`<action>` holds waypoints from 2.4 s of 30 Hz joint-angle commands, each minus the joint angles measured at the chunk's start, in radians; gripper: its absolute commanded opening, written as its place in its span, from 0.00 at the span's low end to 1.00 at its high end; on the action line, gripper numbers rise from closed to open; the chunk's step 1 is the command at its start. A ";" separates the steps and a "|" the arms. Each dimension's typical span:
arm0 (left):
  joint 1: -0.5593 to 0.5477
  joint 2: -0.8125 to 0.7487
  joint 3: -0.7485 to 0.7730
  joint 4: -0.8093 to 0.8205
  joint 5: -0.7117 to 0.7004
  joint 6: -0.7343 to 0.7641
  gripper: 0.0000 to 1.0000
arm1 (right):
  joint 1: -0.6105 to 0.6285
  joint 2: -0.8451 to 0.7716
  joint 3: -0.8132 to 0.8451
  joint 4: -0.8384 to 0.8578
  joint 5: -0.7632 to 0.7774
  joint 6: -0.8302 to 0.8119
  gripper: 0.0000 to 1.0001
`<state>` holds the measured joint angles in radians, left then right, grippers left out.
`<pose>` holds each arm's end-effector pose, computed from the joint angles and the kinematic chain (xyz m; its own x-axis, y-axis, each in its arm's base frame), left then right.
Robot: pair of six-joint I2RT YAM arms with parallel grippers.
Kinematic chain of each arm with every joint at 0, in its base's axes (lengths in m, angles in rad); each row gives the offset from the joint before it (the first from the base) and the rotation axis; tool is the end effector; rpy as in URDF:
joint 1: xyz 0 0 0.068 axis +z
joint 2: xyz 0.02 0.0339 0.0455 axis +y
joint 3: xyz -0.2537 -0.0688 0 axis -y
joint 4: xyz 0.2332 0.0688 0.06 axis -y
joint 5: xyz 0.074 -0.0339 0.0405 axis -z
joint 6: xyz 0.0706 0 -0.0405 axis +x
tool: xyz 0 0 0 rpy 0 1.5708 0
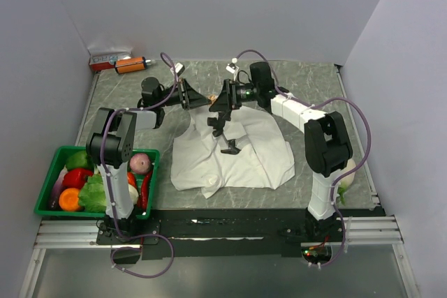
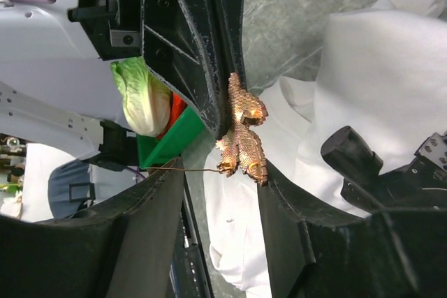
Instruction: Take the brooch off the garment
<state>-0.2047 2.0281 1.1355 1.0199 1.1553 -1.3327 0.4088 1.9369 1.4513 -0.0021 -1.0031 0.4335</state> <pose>0.4047 -0.1500 0.2102 -0.9139 -0.2109 -0.3468 0.3497 0.0246 -0.9365 0.3837 0.2311 0.2421 -0.7671 -0.0862 -0.6357 -0.6336 0.2573 0.7296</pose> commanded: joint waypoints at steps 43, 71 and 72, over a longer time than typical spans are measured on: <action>-0.055 -0.016 0.038 0.305 0.136 -0.046 0.01 | -0.074 0.008 0.034 -0.132 0.144 -0.039 0.55; -0.117 -0.078 0.090 0.533 0.291 -0.072 0.01 | -0.142 0.071 0.070 -0.064 0.092 0.080 0.60; -0.117 -0.080 0.087 0.529 0.293 -0.066 0.01 | -0.146 0.070 0.070 -0.065 0.092 0.080 0.60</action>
<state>-0.2676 2.0453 1.1885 1.2453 1.2884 -1.3693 0.3275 1.9671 1.4914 -0.1196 -1.1175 0.5285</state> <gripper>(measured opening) 0.033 0.603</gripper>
